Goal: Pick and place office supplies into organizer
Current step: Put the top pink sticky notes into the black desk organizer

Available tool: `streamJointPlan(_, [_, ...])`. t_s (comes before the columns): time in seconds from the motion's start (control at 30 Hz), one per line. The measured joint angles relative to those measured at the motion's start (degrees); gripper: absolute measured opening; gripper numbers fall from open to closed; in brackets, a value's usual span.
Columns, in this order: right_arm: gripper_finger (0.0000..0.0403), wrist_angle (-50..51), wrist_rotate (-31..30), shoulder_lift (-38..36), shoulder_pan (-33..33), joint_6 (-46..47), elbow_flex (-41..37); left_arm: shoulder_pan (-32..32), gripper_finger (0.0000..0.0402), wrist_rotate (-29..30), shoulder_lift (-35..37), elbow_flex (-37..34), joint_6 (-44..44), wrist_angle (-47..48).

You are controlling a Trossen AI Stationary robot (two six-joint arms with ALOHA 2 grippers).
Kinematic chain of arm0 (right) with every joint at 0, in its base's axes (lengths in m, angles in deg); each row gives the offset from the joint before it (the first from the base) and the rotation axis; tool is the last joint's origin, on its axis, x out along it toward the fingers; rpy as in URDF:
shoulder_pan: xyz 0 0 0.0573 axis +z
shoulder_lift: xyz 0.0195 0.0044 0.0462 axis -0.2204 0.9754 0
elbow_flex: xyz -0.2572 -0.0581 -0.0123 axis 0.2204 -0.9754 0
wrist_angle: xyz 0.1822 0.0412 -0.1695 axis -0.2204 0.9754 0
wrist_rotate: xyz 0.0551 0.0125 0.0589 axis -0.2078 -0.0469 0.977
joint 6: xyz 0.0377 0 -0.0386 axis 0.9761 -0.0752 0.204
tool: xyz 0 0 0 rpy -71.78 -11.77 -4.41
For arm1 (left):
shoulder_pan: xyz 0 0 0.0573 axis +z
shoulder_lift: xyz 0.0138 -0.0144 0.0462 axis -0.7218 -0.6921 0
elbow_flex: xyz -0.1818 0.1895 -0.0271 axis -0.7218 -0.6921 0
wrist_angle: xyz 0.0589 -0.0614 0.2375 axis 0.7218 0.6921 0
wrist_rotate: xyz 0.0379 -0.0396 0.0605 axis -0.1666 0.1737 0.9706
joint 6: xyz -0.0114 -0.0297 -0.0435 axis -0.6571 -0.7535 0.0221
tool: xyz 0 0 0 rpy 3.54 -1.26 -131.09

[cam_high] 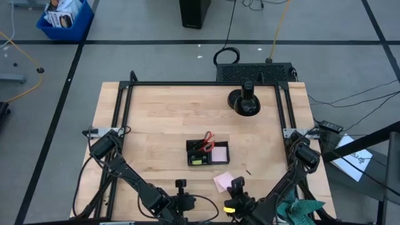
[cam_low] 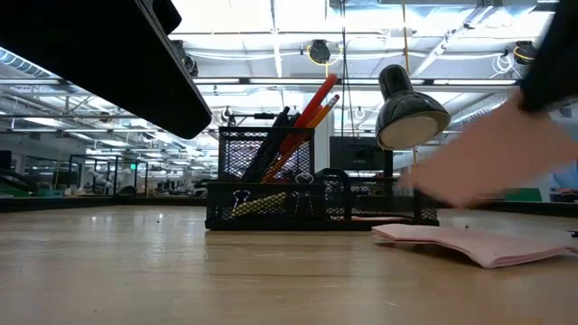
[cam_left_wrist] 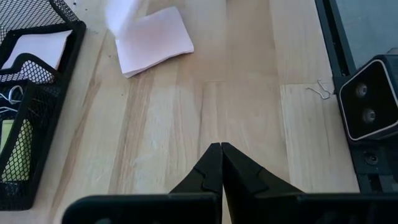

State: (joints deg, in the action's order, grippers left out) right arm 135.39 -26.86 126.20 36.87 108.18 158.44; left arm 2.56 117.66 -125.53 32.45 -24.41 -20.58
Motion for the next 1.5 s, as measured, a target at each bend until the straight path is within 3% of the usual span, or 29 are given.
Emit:
streamJointPlan(0.23, [0.0, 10.42, -8.66, -0.24, -1.26, 1.59, 6.53, -0.34, 0.0005, 0.02, 0.0, 0.0, 1.09, 0.02])
streamJointPlan(0.7, [0.0, 10.77, -4.34, -0.17, -13.49, -3.78, 4.3, -3.29, 0.0005, 0.07, 0.02, 0.0, 4.16, 0.11])
streamJointPlan(1.17, [0.0, 1.6, -2.57, -0.17, -19.71, -12.67, -0.51, -3.89, 0.0005, 0.33, 0.11, 0.0, 4.61, 0.54])
streamJointPlan(1.5, [0.0, -1.47, 0.37, -0.17, -22.14, -12.63, -2.9, -3.87, 0.0005, 0.33, 0.13, 0.0, 4.77, 1.1])
